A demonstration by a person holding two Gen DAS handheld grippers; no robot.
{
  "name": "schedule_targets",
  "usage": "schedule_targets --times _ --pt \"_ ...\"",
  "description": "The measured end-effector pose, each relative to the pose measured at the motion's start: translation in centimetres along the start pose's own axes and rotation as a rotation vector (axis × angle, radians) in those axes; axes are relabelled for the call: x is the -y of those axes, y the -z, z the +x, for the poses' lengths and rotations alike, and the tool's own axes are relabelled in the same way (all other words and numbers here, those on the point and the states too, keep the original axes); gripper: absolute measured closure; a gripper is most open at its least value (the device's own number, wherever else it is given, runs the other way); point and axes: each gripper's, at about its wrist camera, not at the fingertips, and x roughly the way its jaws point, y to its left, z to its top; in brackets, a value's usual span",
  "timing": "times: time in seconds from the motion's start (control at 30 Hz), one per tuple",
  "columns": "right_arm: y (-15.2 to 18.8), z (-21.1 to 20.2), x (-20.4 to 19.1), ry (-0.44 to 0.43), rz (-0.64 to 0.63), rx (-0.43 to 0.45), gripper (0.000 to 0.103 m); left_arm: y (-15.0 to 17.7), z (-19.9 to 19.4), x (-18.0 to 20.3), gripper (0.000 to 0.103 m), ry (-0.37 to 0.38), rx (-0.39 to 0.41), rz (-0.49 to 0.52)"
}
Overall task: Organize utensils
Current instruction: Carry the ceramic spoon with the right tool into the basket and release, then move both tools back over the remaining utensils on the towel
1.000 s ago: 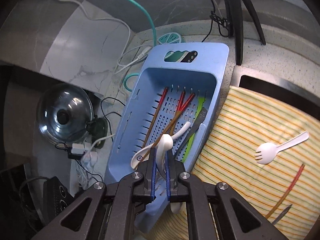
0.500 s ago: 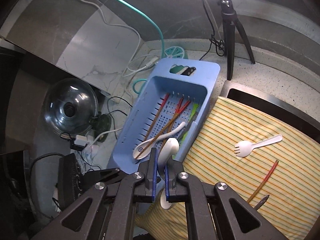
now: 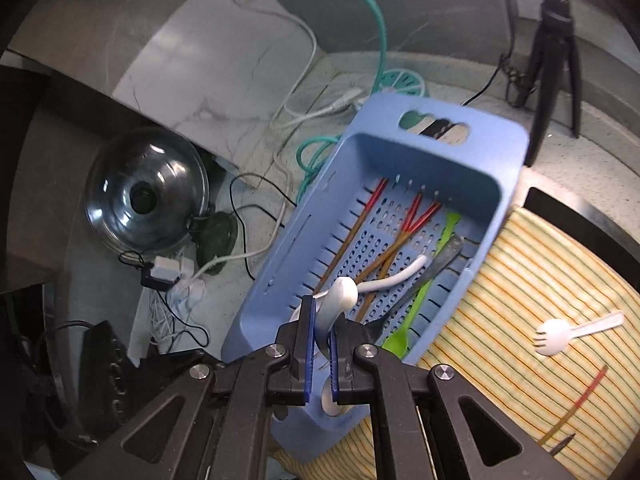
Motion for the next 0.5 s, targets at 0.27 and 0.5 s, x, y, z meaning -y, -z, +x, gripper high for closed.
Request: schedule_targets --times 0.27,0.5 --pt "-0.1 1.9 -0.5 0.093 -0.057 -0.034 0.071 0.6 -0.3 -0.7 0.089 -0.016 -0.003 -0.041" --pt "0.6 0.7 0.7 0.093 -0.031 -0.017 0.064 0.6 -0.8 0.1 0.085 -0.017 0.007 -0.034"
